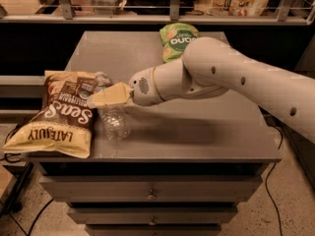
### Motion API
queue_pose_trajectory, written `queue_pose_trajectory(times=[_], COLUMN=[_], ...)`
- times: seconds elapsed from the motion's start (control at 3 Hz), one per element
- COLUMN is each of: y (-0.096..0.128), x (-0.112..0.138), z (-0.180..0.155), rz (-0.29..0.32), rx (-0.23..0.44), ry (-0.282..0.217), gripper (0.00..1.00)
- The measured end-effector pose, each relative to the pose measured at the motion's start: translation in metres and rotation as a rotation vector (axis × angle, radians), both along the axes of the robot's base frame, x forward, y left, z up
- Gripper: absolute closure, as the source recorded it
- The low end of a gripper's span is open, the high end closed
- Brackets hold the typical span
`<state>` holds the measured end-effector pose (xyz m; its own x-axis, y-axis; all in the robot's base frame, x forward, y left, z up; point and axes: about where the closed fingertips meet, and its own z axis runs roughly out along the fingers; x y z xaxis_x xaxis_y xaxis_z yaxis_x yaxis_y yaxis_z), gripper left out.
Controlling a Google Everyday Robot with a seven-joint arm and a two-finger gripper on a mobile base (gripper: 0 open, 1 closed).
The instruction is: Move water bottle near brown chip bag
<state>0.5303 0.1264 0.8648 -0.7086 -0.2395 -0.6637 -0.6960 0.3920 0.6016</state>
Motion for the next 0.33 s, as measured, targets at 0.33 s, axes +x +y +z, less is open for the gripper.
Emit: queue_pose_trajectory(times=[0.33], y=[0.0009], x=[-0.0008], z=[0.0002], rz=[0.002], rx=[-0.001], ry=[-0.001], gripper=[0.0])
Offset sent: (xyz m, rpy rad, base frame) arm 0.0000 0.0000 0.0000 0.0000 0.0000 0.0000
